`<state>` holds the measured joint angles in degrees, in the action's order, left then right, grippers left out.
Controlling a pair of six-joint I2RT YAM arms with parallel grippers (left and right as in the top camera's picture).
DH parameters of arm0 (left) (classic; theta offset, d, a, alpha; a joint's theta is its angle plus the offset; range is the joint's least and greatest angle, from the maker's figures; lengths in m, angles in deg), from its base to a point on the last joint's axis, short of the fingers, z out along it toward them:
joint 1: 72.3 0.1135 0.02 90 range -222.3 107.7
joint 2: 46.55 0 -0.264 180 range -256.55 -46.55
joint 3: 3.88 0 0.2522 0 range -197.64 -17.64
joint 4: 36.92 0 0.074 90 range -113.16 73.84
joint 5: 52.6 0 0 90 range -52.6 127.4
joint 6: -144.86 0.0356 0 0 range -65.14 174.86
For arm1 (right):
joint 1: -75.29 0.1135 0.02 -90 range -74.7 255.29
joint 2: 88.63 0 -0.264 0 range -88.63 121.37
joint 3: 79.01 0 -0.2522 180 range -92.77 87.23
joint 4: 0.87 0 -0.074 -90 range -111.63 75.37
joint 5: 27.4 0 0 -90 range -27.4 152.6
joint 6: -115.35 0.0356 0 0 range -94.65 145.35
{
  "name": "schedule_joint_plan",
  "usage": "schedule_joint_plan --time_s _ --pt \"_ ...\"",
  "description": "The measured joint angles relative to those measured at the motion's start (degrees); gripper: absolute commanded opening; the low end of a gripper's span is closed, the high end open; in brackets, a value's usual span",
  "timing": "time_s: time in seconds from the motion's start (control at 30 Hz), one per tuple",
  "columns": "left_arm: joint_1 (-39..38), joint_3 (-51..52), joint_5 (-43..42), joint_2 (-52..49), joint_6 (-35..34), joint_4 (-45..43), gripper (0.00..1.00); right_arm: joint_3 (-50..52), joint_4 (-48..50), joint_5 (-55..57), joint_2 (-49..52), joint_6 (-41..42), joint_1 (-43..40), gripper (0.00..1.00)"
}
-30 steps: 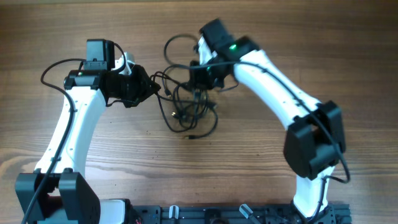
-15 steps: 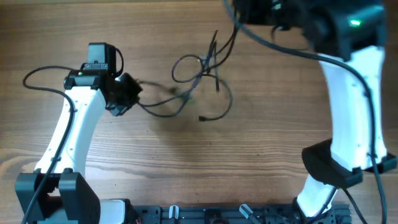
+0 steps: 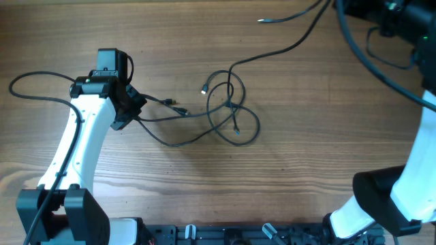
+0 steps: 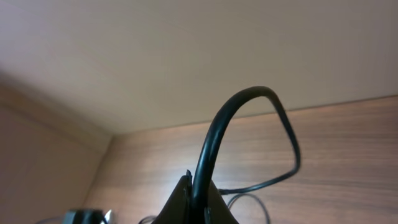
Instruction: Untangle cables
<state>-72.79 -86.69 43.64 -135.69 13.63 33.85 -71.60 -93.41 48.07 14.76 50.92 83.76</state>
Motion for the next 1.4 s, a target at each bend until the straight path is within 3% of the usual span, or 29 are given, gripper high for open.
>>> schedule_joint_plan --time_s 0.4,0.53,0.63,0.73,0.77,0.97,1.13,1.4 --pt "0.0 0.0 4.5 -0.5 0.9 0.0 0.04 -0.1 4.7 -0.6 -8.9 1.5 -28.0 0.04" --pt "0.0 0.0 4.7 -2.2 0.9 0.0 0.04 -0.1 4.7 -1.2 -8.1 0.9 -29.7 0.04" --pt "0.0 0.0 4.6 -2.3 1.1 -0.7 0.04 -0.1 4.7 -7.7 -6.4 -1.7 -29.7 0.05" --pt "0.0 0.0 1.2 -2.3 1.1 -2.2 0.04 -0.3 3.8 -19.9 -2.8 -5.7 -28.3 0.04" --pt "0.0 0.0 -3.8 -2.3 1.2 -3.3 0.04 -0.3 2.4 -26.7 0.4 -7.9 -25.8 0.04" --pt "-1.4 0.0 -30.9 -2.4 7.0 -9.4 0.04 0.0 3.4 -30.7 7.9 -8.7 -15.8 0.05" --pt "-4.7 0.0 -39.1 -2.4 8.0 -11.0 0.04 0.0 6.0 -26.1 7.9 -2.9 -8.0 0.04" --pt "-6.2 0.0 -41.0 -2.4 8.0 -11.0 0.04 -0.2 13.0 -7.4 10.0 7.6 0.1 0.04"
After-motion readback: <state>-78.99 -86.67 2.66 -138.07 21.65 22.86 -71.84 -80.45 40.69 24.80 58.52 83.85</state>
